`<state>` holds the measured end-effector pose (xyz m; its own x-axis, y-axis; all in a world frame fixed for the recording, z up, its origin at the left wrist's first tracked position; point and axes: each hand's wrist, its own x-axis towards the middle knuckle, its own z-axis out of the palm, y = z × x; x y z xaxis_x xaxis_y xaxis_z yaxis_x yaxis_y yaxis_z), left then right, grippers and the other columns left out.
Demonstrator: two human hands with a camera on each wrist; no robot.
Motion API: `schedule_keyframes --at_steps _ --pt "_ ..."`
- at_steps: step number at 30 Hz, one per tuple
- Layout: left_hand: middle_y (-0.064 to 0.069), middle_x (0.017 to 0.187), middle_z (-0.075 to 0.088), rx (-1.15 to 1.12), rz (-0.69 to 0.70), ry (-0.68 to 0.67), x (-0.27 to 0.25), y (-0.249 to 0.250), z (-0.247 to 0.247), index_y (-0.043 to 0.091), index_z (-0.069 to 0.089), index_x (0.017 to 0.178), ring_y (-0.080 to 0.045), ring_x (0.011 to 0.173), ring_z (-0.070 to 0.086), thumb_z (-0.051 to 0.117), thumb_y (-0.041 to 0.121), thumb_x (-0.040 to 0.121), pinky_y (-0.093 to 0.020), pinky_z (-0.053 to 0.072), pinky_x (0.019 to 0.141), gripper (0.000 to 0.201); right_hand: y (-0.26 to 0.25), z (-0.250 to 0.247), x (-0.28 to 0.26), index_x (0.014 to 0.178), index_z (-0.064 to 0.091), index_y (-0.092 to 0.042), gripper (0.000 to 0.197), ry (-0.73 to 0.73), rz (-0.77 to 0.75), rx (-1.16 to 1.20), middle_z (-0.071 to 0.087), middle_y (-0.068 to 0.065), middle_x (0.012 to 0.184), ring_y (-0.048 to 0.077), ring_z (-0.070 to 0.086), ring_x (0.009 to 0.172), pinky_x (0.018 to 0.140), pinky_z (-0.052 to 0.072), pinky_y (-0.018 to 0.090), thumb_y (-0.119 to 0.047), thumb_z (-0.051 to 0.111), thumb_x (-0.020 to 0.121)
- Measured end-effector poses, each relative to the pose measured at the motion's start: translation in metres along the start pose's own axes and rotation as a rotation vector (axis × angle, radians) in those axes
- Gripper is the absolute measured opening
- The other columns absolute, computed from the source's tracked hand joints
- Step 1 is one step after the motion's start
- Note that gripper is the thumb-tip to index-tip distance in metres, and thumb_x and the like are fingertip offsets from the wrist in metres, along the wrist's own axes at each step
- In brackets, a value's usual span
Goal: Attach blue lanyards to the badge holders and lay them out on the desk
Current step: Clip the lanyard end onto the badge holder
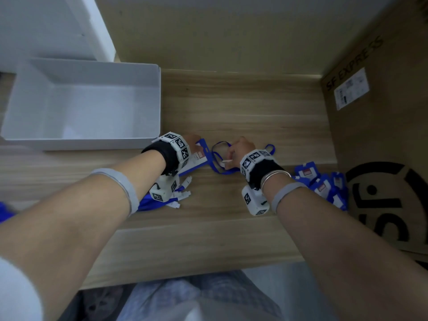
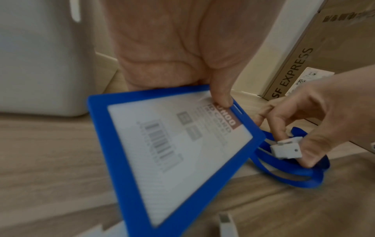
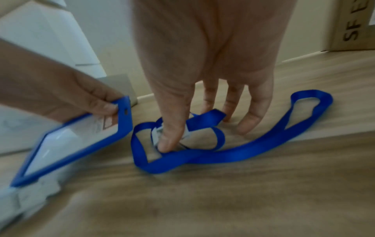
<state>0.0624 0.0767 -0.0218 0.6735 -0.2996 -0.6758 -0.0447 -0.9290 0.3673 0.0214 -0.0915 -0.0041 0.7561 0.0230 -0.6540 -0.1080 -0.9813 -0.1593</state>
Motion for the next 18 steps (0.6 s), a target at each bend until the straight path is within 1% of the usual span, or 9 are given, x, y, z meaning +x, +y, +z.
schedule_keyframes --at_steps 3,5,7,8,11,12,14,16,18 --pt "-0.002 0.084 0.049 0.026 0.013 -0.012 -0.003 -0.004 0.002 0.015 0.045 0.075 -0.018 0.088 0.045 0.04 0.022 0.098 -0.025 0.036 0.064 0.024 -0.006 0.011 0.002 0.099 0.069 -0.008 0.032 -0.018 -0.022 -0.113 0.037 0.011 0.129 0.031 0.052 0.112 0.097 0.047 0.034 -0.031 0.074 0.077" --pt "-0.006 0.094 0.051 0.016 0.026 -0.005 -0.003 -0.009 0.002 0.012 0.051 0.089 -0.02 0.087 0.049 0.042 0.026 0.096 -0.03 0.04 0.075 0.019 -0.008 0.014 0.002 0.094 0.067 -0.008 0.02 0.003 -0.033 -0.101 0.044 0.01 0.12 0.028 0.056 0.101 0.086 0.047 0.027 -0.024 0.068 0.083" --pt "-0.006 0.09 0.052 0.009 0.03 -0.02 -0.005 -0.011 0.003 0.012 0.049 0.09 -0.02 0.085 0.049 0.043 0.027 0.096 -0.032 0.037 0.075 0.017 -0.009 0.016 0.002 0.079 0.061 -0.008 0.023 -0.015 -0.021 -0.049 0.053 0.009 0.09 0.025 0.056 0.083 0.071 0.042 0.026 -0.029 0.061 0.089" --pt "-0.005 0.085 0.052 0.006 0.028 -0.017 -0.007 -0.012 0.003 0.014 0.047 0.085 -0.02 0.084 0.049 0.044 0.026 0.096 -0.031 0.036 0.075 0.017 -0.008 0.017 0.004 0.073 0.058 -0.009 0.027 -0.023 -0.018 -0.023 0.054 0.008 0.081 0.024 0.055 0.078 0.068 0.041 0.027 -0.03 0.059 0.09" --pt "0.0 0.073 0.047 0.018 0.007 0.007 -0.009 -0.016 0.003 0.022 0.04 0.068 -0.019 0.081 0.046 0.045 0.026 0.095 -0.03 0.035 0.073 0.028 -0.01 0.013 0.002 0.061 0.051 -0.018 0.027 -0.032 -0.019 -0.007 0.055 0.006 0.081 0.024 0.053 0.079 0.068 0.04 0.027 -0.016 0.063 0.085" --pt "-0.002 0.074 0.048 0.026 0.004 -0.008 -0.012 -0.017 0.002 0.019 0.043 0.07 -0.019 0.08 0.046 0.045 0.028 0.095 -0.03 0.035 0.073 0.026 -0.011 0.012 0.003 0.065 0.054 -0.017 0.021 -0.026 -0.037 -0.005 0.055 0.006 0.083 0.023 0.053 0.08 0.068 0.039 0.026 -0.014 0.064 0.083" --pt "-0.007 0.085 0.053 0.022 -0.01 -0.049 -0.017 -0.019 0.0 0.011 0.055 0.088 -0.02 0.081 0.048 0.045 0.031 0.095 -0.031 0.037 0.073 0.023 -0.014 0.006 0.001 0.087 0.065 -0.011 0.005 0.028 -0.058 0.047 0.057 0.006 0.088 0.022 0.054 0.082 0.069 0.037 0.024 -0.013 0.066 0.082" --pt "-0.008 0.092 0.054 0.029 0.002 -0.056 -0.025 -0.021 -0.002 0.002 0.057 0.106 -0.022 0.084 0.051 0.043 0.032 0.095 -0.031 0.038 0.076 0.034 -0.018 -0.004 0.0 0.104 0.067 -0.01 0.022 0.127 -0.057 0.185 0.059 0.004 0.091 0.017 0.053 0.081 0.071 0.037 0.02 -0.011 0.066 0.082" --pt "-0.011 0.096 0.056 0.025 0.005 -0.045 -0.031 -0.022 -0.004 -0.001 0.056 0.114 -0.022 0.087 0.052 0.044 0.03 0.096 -0.031 0.037 0.076 0.038 -0.027 -0.021 -0.004 0.105 0.068 -0.01 0.025 0.217 -0.1 0.313 0.06 0.002 0.091 0.014 0.052 0.081 0.072 0.037 0.02 -0.009 0.067 0.08"
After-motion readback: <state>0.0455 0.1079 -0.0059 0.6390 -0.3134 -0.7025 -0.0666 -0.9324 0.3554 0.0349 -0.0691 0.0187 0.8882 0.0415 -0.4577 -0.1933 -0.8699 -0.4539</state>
